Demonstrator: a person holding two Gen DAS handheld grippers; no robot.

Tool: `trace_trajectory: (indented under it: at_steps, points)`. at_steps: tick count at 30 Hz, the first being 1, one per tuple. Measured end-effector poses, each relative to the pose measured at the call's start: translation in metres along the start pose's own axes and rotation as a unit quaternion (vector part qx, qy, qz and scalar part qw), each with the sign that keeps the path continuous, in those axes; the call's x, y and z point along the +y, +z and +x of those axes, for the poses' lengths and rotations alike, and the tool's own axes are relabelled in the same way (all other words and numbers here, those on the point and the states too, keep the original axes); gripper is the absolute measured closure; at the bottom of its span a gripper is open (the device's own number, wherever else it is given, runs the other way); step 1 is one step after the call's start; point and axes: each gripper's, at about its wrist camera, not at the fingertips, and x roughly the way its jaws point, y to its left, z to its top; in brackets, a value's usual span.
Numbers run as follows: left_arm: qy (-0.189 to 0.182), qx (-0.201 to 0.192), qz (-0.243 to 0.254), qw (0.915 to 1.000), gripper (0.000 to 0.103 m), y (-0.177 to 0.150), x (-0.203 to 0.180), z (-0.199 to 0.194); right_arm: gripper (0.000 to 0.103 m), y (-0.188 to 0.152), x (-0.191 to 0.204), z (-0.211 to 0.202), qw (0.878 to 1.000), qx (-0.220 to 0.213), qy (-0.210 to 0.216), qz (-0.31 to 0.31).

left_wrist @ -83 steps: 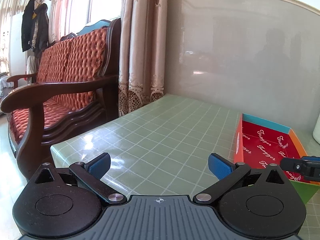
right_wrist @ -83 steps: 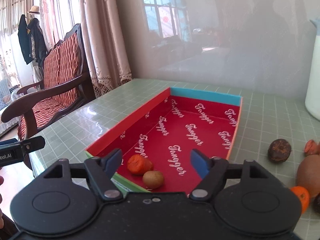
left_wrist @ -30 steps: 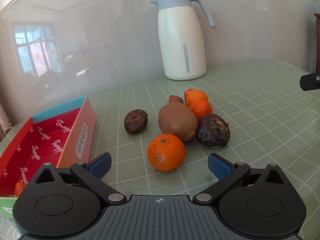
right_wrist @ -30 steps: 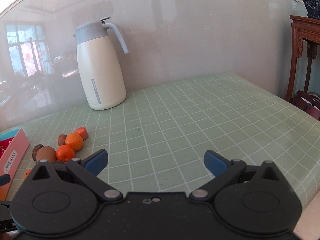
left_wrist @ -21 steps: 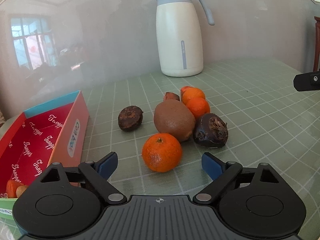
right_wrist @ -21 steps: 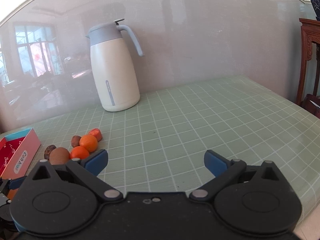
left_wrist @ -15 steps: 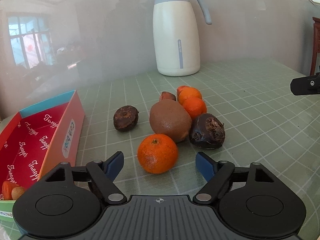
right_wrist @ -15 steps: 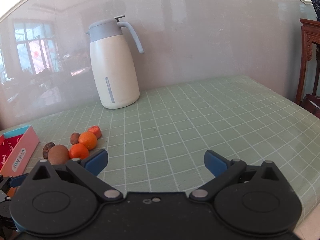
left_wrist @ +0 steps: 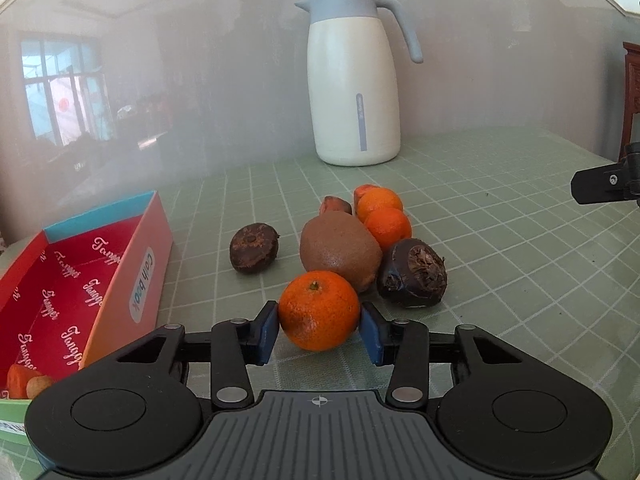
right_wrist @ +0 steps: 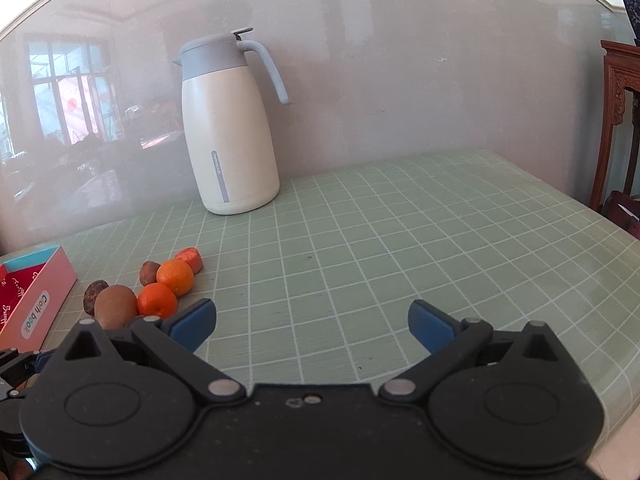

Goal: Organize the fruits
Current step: 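Carry the tangerine with the left tool into the red box and release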

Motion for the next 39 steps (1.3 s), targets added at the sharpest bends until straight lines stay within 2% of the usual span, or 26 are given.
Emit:
trace_trajectory:
  at_steps: [6, 13, 21, 30, 39]
  points:
    - [0.017, -0.041, -0.011, 0.9989, 0.059, 0.003, 0.009, -0.019, 0.000, 0.000, 0.002, -0.001, 1.000, -0.002, 0.001, -0.001]
    - [0.054, -0.096, -0.030, 0.9934, 0.059, 0.006, 0.031, -0.046, 0.000, -0.001, 0.012, -0.001, 1.000, -0.005, 0.003, -0.016]
    - [0.112, -0.126, -0.062, 0.9838, 0.059, 0.005, 0.070, -0.066, 0.000, 0.000, 0.032, 0.002, 0.999, -0.006, 0.016, -0.032]
    - [0.171, -0.091, -0.115, 0.9744, 0.059, -0.007, 0.131, -0.071, 0.000, -0.004, 0.075, 0.008, 0.997, 0.000, 0.046, -0.065]
    - [0.193, -0.029, -0.169, 0.9662, 0.059, -0.029, 0.184, -0.060, 0.000, -0.009, 0.112, 0.012, 0.993, 0.005, 0.078, -0.087]
